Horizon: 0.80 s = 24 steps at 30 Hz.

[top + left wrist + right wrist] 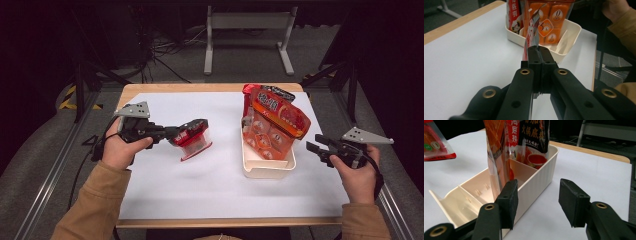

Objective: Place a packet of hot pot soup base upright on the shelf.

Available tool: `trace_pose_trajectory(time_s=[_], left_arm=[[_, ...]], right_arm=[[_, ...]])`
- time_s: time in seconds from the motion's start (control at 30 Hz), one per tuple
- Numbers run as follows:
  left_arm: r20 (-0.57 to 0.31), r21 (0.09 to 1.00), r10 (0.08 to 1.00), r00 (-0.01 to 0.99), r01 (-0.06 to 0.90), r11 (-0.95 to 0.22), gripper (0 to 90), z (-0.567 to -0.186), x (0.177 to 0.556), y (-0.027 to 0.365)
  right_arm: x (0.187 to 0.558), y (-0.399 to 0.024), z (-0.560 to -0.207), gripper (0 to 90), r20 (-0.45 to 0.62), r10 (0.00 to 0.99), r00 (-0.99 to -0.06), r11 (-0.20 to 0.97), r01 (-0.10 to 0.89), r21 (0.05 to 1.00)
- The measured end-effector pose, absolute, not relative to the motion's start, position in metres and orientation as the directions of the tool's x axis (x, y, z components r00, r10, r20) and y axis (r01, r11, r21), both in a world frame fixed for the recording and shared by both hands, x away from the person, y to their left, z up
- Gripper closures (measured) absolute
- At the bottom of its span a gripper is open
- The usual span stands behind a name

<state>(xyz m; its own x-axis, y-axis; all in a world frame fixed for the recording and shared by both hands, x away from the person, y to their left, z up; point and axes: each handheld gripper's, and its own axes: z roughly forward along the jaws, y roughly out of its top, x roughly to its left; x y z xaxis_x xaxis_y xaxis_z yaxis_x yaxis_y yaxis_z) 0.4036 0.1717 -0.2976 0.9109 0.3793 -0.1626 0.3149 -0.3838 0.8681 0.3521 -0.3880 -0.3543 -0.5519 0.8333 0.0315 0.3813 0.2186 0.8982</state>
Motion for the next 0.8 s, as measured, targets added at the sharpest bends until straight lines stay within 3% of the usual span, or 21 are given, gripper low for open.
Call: trace_pose_trajectory(time_s=[0.8], left_arm=[[-0.081,0.859,0.289,0.954,0.214,-0.466,89.9,-0.268,0.401,0.132]], right_arm=[[0.362,-0.392,-0.369,46.8,0.029,0.833,-0.552,0.244,0.414,0.877]])
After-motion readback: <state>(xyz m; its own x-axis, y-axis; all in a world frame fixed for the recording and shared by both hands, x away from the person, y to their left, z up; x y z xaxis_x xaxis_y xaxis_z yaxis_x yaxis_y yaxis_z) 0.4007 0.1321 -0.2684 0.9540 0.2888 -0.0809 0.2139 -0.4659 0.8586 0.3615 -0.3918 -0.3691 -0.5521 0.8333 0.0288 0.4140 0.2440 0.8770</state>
